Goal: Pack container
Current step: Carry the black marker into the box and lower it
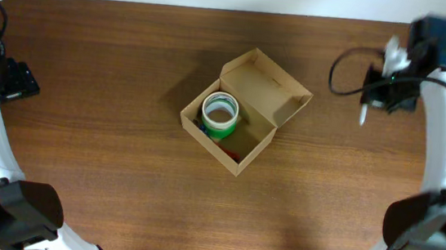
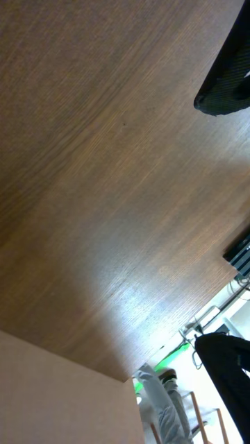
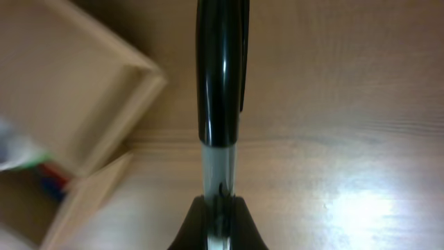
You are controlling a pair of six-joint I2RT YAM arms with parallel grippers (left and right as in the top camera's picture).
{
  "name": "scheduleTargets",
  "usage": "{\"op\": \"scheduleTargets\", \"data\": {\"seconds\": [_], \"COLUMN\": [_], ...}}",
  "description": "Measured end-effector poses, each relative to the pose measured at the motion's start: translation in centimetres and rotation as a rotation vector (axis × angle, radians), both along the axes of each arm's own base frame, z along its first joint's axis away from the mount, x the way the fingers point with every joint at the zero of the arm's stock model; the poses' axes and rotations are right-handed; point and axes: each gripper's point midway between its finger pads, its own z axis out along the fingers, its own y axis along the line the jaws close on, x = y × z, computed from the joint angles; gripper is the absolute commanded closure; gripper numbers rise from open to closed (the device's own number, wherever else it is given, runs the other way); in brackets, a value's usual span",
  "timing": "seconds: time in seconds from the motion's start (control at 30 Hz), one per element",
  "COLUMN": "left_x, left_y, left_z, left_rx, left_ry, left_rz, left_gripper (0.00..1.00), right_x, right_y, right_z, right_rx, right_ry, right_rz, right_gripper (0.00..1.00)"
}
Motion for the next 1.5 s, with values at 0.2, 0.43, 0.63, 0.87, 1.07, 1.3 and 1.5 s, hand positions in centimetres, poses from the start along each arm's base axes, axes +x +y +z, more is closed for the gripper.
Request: {"op": "scheduleTargets", "data": {"seconds": [0.2, 0.43, 0.63, 0.87, 1.07, 1.3, 1.5], "left_x": [0.0, 0.0, 0.0, 0.0, 0.0, 0.0, 0.0], "left_y": [0.0, 0.0, 0.0, 0.0, 0.0, 0.0, 0.0], "left_z": [0.0, 0.0, 0.0, 0.0, 0.0, 0.0, 0.0], "left_rx": [0.0, 0.0, 0.0, 0.0, 0.0, 0.0, 0.0], "left_ry": [0.0, 0.0, 0.0, 0.0, 0.0, 0.0, 0.0], "left_rz": [0.0, 0.0, 0.0, 0.0, 0.0, 0.0, 0.0], "left_gripper": [0.0, 0.0, 0.0, 0.0, 0.0, 0.0, 0.0], "right_x": [-0.2, -4.2, -4.6, -5.9, -5.7, -4.9, -5.4], "right_y": [6.2, 15.8, 22.2, 27.0, 28.5, 28.8, 28.9], "right_z": [13.2, 15.7, 9.3, -0.9, -6.7, -10.4, -13.2], "right_rx": [-0.018, -0.027, -0.079, -0.157, -0.199, -0.228, -0.223], "right_ry": [-0.315, -0.373, -0.242, -0.056, -0.003, 0.038, 0.111], "right_rz": [0.177, 0.459, 0.643, 0.798, 0.856, 0.877, 0.888], "right_gripper": [0.96, 0.96, 0.96, 0.96, 0.96, 0.96, 0.96]}}
